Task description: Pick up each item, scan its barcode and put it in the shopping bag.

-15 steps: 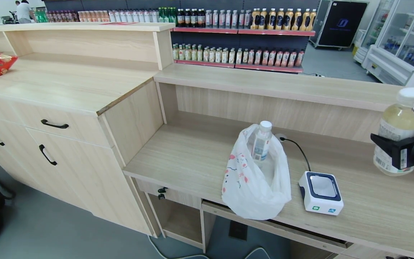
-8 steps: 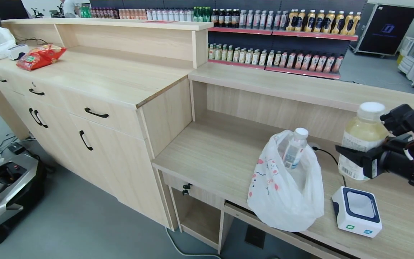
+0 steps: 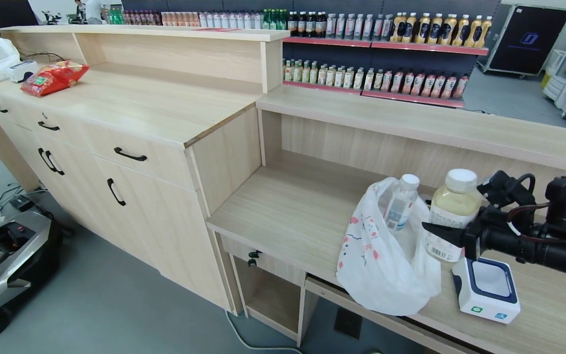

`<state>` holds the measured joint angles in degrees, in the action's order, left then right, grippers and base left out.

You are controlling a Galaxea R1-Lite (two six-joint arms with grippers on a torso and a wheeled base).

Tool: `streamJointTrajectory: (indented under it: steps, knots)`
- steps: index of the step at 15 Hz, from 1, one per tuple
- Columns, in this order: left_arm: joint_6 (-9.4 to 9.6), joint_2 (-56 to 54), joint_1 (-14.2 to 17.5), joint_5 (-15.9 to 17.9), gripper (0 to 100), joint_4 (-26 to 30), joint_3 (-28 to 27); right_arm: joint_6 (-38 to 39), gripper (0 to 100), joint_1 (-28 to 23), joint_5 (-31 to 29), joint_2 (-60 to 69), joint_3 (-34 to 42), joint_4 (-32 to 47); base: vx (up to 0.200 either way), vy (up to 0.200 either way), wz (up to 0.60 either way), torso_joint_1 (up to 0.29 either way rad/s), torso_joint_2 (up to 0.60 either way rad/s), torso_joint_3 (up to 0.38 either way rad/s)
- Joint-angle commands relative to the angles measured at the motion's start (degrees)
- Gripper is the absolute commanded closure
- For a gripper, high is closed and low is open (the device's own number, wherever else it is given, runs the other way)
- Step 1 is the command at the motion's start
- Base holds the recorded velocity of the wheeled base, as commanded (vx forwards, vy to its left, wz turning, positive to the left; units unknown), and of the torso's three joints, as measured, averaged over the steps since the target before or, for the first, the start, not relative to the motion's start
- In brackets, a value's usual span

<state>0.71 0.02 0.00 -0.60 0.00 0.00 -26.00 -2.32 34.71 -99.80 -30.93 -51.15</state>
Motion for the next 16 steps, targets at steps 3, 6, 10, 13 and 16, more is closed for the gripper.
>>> streamJointTrajectory:
  steps: [3,6,10,13,16]
  knots:
    - [0.0,-0.02,0.0,-0.02,100,0.0,0.0,-6.96,100,-4.19,10.64,-7.6,-0.19,0.09,0.0,0.0,0.0,0.0,0.0,0.0]
    - [0.0,-0.02,0.0,-0.02,100,0.0,0.0,-12.23,100,-5.86,17.85,-11.11,-1.5,-0.18,0.0,0.0,0.0,0.0,0.0,0.0]
    - [0.0,-0.02,0.0,-0.02,100,0.0,0.0,-14.43,100,-5.68,21.81,-15.6,-4.14,-0.26,0.0,0.0,0.0,0.0,0.0,0.0]
    - [0.0,-0.02,0.0,-0.02,100,0.0,0.0,-14.43,100,-5.24,23.48,-18.41,-5.46,-0.88,0.0,0.0,0.0,0.0,0.0,0.0]
    - [0.0,-0.02,0.0,-0.02,100,0.0,0.0,-14.43,100,-5.07,24.36,-20.52,-7.04,-1.85,0.0,0.0,0.0,0.0,0.0,0.0]
